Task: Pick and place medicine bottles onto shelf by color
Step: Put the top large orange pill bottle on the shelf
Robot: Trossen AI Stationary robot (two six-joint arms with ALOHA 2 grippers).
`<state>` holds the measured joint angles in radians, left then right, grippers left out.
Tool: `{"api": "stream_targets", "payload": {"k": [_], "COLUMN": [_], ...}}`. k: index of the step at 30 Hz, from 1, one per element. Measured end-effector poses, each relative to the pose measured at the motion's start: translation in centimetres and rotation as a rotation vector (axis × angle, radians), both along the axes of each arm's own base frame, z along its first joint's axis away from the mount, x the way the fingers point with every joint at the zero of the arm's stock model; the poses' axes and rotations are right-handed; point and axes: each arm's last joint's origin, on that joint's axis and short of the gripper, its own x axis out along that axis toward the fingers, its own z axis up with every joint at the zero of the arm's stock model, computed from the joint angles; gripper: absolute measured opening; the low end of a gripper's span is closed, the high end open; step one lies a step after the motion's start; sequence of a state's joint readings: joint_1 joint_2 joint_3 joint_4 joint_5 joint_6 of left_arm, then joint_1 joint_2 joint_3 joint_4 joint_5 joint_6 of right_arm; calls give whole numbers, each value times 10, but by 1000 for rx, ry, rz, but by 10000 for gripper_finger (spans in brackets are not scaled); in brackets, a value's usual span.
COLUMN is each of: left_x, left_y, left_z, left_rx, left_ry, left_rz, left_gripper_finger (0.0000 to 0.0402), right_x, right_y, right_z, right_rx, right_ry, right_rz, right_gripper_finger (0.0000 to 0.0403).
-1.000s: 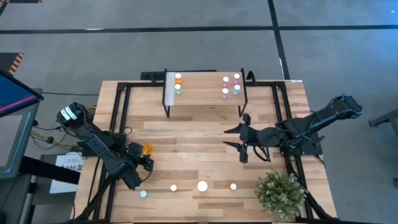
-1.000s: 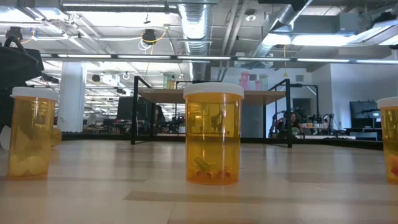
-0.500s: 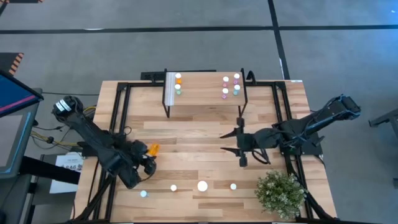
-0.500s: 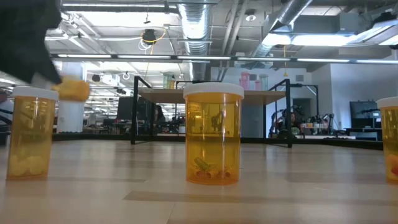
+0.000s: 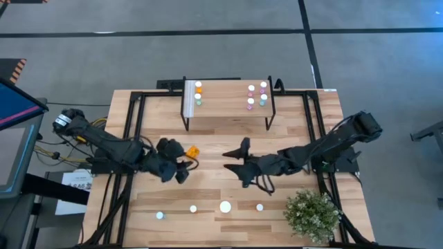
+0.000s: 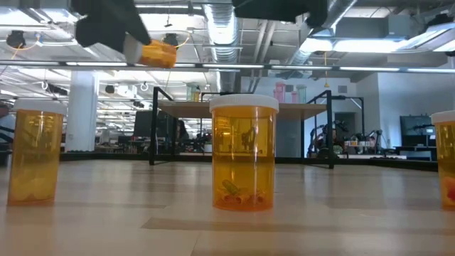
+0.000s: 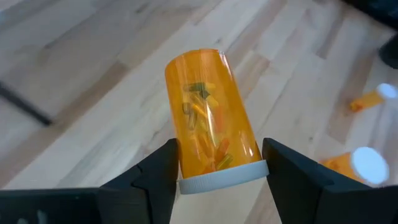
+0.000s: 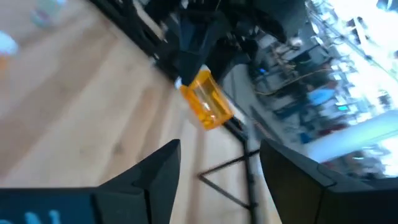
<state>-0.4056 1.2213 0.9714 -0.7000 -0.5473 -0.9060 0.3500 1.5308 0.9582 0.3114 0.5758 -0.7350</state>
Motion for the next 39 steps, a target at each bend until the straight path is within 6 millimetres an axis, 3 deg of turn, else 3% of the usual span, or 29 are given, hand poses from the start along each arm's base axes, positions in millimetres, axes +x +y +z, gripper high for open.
{"api": "stream_targets", "payload": {"k": [11,18,24,34,39], "left_x": [19,19,20,23,24], "left_y": [15,17,16,15,14], "left_z": [6,6,6,9,11], "left_rx": [-20,-22,-24,-29,-45], "left_ry": [-61,-58,-61,-98,-115], "left_rz": [-97,-99,-101,-133,-164], "left_gripper_finger": [194,194,194,194,194], "right_x": [58,77,82,82,82], "right_y": [3,4,2,-1,-3], "right_z": [-19,-34,-28,-26,-26], "right_rx": [-260,-297,-287,-290,-316], "right_ry": [88,134,125,127,139], "right_rz": [-153,-161,-175,-182,-179], "right_gripper_finger": [245,245,255,345,338]}}
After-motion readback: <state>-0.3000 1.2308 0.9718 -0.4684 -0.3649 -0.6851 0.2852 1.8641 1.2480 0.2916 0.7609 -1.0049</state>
